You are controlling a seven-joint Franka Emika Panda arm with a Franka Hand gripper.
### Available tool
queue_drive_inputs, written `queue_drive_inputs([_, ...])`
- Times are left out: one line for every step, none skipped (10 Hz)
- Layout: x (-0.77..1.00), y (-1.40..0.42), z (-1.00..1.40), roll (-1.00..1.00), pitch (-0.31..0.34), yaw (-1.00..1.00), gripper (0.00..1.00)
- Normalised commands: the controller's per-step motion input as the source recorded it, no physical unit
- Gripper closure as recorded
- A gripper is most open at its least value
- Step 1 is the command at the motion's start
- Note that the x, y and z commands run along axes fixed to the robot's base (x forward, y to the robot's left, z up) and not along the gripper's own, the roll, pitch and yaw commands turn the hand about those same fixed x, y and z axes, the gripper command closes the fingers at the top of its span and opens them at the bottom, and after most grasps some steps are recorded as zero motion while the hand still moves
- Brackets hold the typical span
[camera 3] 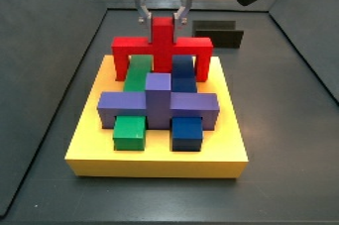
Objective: Pick up the red object. Move up. Place the red object on the fixture. Regrasp the red object. Move to above the board. Insert the red object.
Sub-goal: Insert the red object.
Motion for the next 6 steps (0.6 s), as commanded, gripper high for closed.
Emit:
queue_drive_inputs([-0.11,-0.37,0.00,0.50,0.170,0.00,1.00])
queue_drive_inputs([-0.05,-0.22,0.00,0.40,0.099,0.01,1.00])
queue_drive_inputs([0.00,-0.17,-0.11,0.33,0.100,0.04,1.00])
queue_drive_inputs([0.10,-0.13,-0.40,0.30,0.036,0.05,1.00])
queue_drive_inputs([0.24,0.00,-0.56,0.19,0.021,0.01,1.00])
queue_drive_inputs([0.17,0.07,-0.58,0.03,0.000,0.00,1.00])
